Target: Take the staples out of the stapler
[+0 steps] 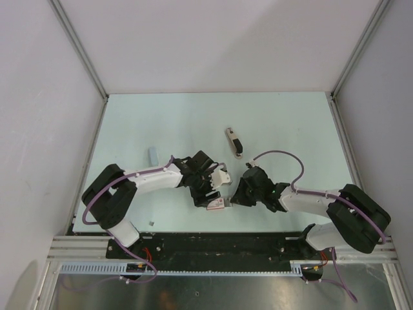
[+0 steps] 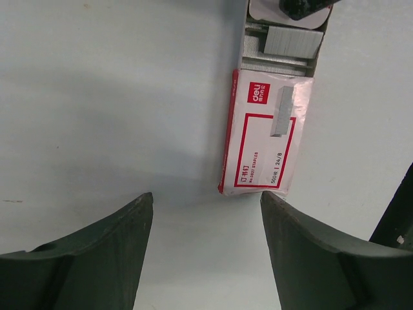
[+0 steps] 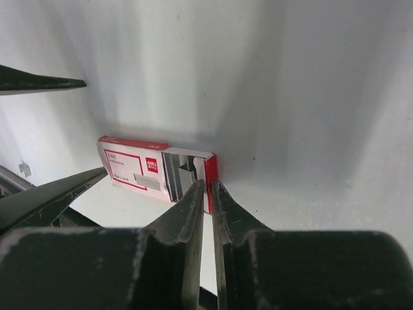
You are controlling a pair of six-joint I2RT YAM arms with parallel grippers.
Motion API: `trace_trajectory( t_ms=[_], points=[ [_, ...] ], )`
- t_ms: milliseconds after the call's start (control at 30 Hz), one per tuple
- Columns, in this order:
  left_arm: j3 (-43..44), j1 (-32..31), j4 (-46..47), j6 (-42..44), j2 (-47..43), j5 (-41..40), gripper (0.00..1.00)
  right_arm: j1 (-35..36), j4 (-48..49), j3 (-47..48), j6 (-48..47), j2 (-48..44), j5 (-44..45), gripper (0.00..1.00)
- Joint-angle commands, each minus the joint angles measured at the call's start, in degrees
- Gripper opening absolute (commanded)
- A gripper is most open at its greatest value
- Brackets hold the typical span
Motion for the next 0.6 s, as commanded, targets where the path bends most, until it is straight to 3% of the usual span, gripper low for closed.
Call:
trace_trajectory(
  t_ms=[0, 567],
  points=[
    [0.2, -0.6, 0.9, -1.0, 1.5, 0.5, 0.73, 1.1, 2.4, -0.3, 1.5, 0.5, -0.3, 0.14],
    [0.2, -0.7, 0.9, -1.2, 1.3, 0.1, 0.73, 3.7, 6.6, -0.1, 3.2, 2.4, -1.6, 0.15]
  ],
)
